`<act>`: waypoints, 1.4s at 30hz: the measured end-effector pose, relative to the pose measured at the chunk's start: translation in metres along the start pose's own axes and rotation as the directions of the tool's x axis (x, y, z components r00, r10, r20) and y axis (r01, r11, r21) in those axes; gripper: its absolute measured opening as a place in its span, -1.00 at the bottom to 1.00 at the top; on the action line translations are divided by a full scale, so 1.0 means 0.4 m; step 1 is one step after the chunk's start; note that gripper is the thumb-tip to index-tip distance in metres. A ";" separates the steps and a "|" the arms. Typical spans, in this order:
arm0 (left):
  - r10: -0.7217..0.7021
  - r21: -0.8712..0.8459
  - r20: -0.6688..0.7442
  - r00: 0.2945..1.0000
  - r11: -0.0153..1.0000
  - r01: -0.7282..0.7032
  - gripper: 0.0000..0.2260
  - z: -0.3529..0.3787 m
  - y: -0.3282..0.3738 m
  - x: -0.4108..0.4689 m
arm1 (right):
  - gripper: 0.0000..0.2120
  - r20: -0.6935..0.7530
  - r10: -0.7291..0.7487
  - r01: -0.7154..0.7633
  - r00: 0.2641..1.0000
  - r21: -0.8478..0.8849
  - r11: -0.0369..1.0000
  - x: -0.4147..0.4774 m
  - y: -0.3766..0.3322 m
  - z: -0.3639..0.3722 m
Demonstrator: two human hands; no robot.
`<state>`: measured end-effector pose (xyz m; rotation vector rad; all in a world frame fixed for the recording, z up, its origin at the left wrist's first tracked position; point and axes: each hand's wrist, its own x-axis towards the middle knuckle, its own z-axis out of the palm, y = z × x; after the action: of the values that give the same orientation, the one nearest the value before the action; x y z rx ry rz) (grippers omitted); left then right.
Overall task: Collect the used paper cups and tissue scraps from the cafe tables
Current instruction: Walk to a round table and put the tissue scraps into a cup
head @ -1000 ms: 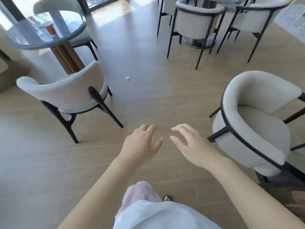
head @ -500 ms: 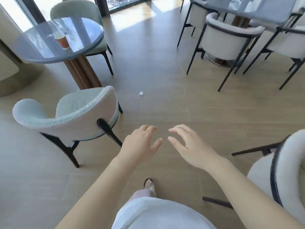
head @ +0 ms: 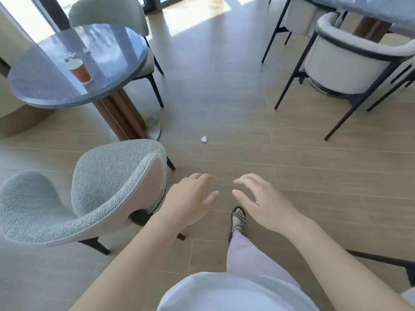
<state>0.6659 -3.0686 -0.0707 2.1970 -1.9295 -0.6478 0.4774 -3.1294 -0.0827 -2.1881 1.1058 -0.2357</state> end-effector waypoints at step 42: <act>-0.272 -0.111 0.120 0.955 0.952 0.285 -0.74 -0.099 -0.578 1.671 | -0.67 0.406 -0.103 0.144 0.908 -0.072 0.987 1.809 0.494 -0.093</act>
<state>0.9465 -3.6869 -0.2722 2.4182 -1.5814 -0.9168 0.7855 -3.7871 -0.2741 -2.2624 0.7628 0.2151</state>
